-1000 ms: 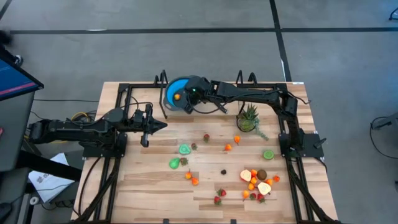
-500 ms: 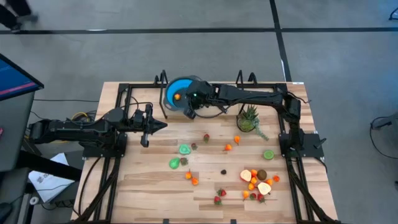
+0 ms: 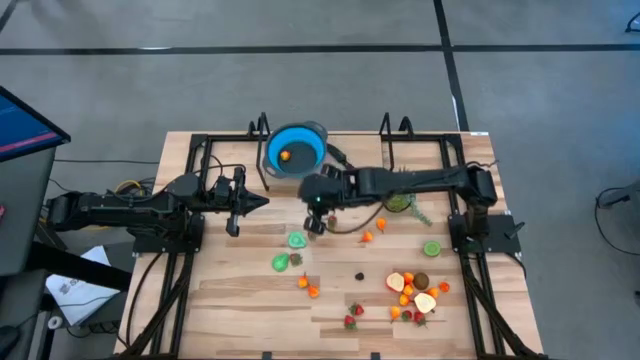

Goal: Pick & Place Fruit
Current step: Put the strawberry into the basket

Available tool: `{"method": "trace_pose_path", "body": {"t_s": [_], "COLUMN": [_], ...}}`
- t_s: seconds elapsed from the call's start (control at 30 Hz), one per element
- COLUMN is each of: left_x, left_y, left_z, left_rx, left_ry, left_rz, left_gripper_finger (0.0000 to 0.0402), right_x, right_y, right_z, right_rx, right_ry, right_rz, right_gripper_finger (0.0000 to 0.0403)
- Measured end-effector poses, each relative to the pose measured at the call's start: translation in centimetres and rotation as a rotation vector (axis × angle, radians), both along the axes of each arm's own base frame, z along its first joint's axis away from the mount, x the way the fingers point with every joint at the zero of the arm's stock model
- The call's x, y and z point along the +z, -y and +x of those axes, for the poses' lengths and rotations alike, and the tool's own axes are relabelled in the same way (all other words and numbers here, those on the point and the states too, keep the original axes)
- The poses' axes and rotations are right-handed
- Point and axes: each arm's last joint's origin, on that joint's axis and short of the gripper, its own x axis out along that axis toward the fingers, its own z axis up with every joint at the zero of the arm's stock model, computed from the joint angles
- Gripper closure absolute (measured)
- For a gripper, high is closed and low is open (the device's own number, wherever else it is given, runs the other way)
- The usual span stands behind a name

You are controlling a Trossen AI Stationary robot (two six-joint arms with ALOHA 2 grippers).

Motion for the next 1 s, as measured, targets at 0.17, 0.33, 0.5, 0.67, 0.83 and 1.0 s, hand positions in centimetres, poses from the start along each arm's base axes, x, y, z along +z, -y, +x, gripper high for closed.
{"method": "trace_pose_path", "body": {"t_s": [0.17,0.33,0.5,0.67,0.83,1.0], "left_x": [0.0,0.0,0.0,0.0,0.0,0.0], "left_y": [0.0,0.0,0.0,0.0,0.0,0.0], "left_z": [0.0,0.0,0.0,0.0,0.0,0.0], "left_rx": [0.000,0.000,0.000,0.000,0.000,0.000], "left_ry": [0.000,0.000,0.000,0.000,0.000,0.000], "left_rz": [0.000,0.000,0.000,0.000,0.000,0.000], "left_gripper_finger": [0.0399,0.0399,0.0399,0.0399,0.0399,0.0399], "right_x": [-0.2,-0.9,-2.5,-4.7,-6.7,-8.1], "right_y": [-1.8,-2.1,-2.0,-1.8,-1.8,-2.2], "right_z": [-0.4,-1.6,-1.6,-2.1,-2.6,-2.9], "right_rx": [-0.018,-0.100,-0.137,-0.228,-0.292,-0.278], "right_ry": [-0.027,-0.138,-0.145,-0.172,-0.200,-0.214], "right_rz": [0.011,0.011,0.030,0.078,0.106,0.136], "right_gripper_finger": [0.0393,0.0393,0.0398,0.0401,0.0402,0.0402]}}
